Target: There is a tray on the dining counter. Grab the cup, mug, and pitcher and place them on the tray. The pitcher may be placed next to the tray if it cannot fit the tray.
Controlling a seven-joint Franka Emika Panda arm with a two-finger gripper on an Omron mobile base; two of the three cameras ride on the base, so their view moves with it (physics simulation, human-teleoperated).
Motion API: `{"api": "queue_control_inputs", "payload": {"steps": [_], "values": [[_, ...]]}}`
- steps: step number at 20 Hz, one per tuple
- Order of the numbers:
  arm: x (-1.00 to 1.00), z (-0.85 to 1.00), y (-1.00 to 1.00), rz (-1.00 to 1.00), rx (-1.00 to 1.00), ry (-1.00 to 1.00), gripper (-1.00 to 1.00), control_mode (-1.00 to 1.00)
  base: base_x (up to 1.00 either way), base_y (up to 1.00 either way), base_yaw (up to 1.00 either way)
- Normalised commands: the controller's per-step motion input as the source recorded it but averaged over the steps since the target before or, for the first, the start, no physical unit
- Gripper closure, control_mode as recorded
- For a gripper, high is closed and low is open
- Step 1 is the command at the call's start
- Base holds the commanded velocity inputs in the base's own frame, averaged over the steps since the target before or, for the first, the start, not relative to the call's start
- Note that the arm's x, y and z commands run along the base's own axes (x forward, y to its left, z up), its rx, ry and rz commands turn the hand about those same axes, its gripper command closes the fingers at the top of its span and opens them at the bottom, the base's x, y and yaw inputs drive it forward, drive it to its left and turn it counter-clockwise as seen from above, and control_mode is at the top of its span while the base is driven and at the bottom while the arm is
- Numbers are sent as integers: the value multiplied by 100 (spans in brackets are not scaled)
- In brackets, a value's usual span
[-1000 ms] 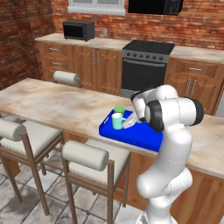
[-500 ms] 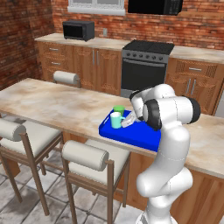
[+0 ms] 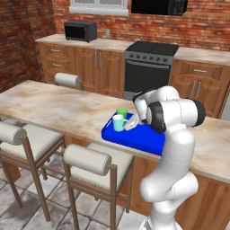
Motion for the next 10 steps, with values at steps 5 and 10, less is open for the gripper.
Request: {"api": "queue_control_inputs", "payload": {"steps": [5, 10], "values": [[0, 0, 0, 0, 0, 0, -100, -100, 0, 0, 0], [-7, 0, 0, 0, 0, 0, -100, -100, 0, 0, 0]]}}
